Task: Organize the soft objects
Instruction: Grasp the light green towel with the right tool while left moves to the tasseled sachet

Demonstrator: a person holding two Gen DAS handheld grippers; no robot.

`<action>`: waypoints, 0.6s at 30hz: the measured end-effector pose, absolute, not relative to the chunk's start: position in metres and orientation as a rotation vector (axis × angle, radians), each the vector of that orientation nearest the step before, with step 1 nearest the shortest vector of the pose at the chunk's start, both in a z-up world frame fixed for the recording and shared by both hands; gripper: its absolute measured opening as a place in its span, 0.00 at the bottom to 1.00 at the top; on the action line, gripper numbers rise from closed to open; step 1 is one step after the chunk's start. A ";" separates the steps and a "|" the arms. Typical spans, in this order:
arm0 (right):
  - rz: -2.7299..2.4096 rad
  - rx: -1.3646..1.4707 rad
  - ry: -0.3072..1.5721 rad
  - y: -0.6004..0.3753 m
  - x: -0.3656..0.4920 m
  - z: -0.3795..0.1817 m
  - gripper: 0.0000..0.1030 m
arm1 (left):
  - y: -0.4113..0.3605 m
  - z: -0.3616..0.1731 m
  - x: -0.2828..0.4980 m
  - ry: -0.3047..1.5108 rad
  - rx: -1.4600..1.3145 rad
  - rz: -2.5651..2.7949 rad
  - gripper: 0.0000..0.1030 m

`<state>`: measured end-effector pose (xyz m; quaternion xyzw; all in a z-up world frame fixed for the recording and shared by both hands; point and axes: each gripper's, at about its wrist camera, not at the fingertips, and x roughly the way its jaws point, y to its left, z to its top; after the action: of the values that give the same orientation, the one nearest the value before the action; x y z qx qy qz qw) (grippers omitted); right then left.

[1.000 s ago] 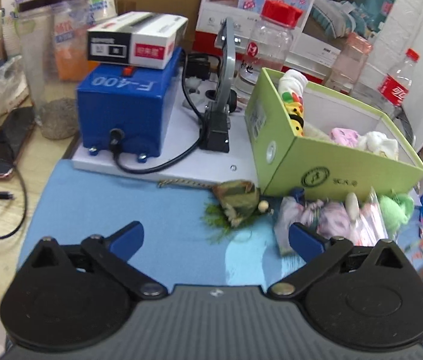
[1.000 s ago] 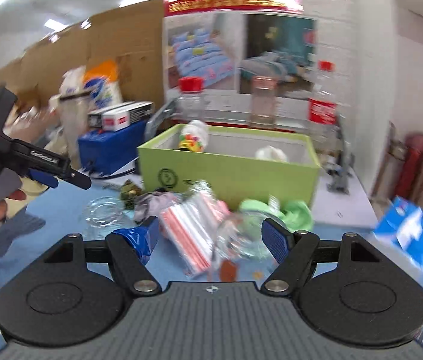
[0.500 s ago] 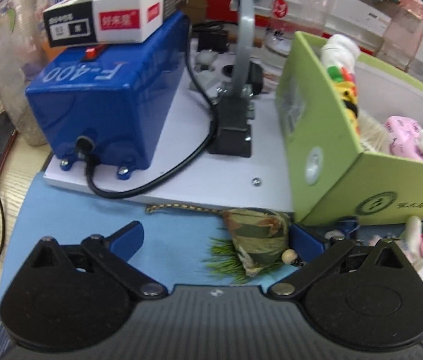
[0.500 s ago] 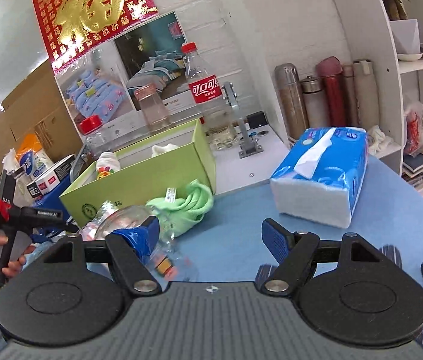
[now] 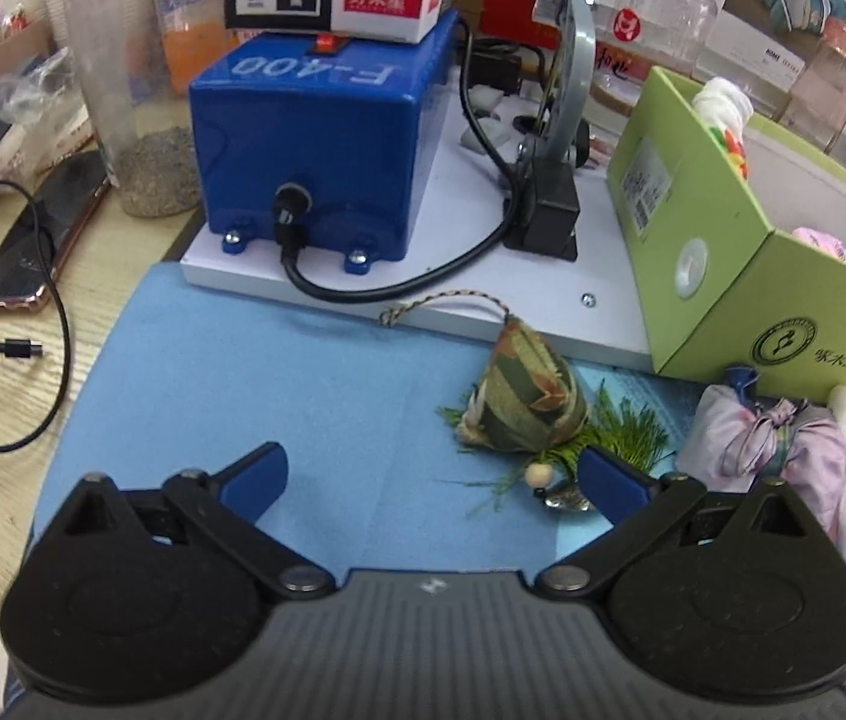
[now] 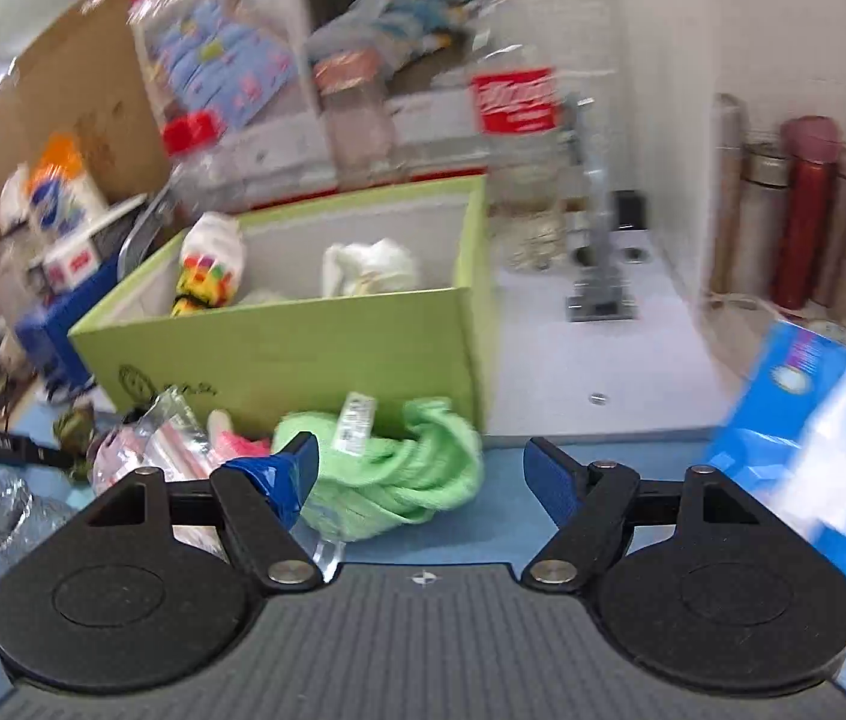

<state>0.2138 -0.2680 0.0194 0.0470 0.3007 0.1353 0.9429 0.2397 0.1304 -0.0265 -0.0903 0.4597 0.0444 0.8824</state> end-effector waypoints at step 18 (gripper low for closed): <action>0.291 0.010 0.990 -0.230 0.292 0.002 0.62 | 0.134 -0.024 0.242 0.961 -0.218 0.061 0.99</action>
<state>0.2917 -0.2296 0.0023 0.0047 0.4733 0.1392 0.8698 0.2418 0.1338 -0.0242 -0.1046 0.4613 0.0295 0.8805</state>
